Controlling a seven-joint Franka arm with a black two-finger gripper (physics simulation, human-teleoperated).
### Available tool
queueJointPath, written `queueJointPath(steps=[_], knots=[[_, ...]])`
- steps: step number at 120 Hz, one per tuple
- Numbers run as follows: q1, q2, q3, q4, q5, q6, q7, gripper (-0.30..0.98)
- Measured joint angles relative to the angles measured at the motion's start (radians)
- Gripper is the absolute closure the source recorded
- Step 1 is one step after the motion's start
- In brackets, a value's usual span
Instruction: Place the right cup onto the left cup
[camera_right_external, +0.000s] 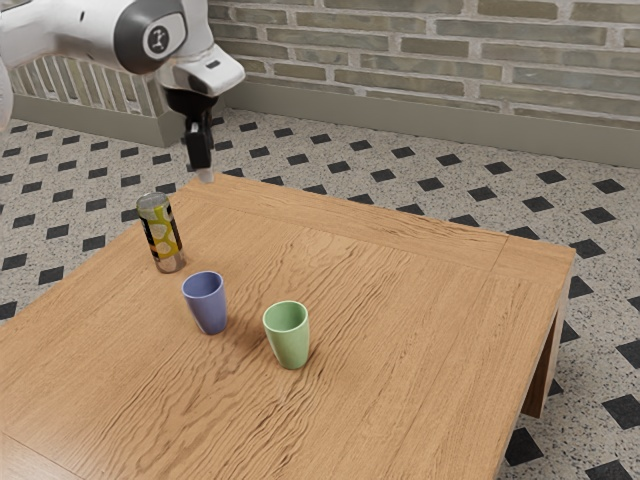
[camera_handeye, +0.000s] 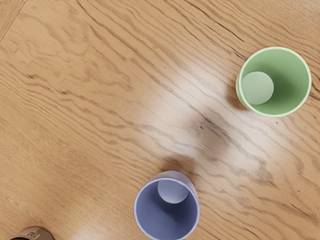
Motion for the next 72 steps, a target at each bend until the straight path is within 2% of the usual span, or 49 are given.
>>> queueJointPath(steps=[15, 38, 72], knots=[[-0.009, 0.018, -0.004, -0.013, -0.012, 0.012, 0.005, 0.00], [-0.025, 0.089, -0.005, -0.104, -0.020, 0.135, 0.005, 0.00], [-0.115, 0.113, -0.007, -0.230, -0.012, 0.282, -0.017, 0.00]])
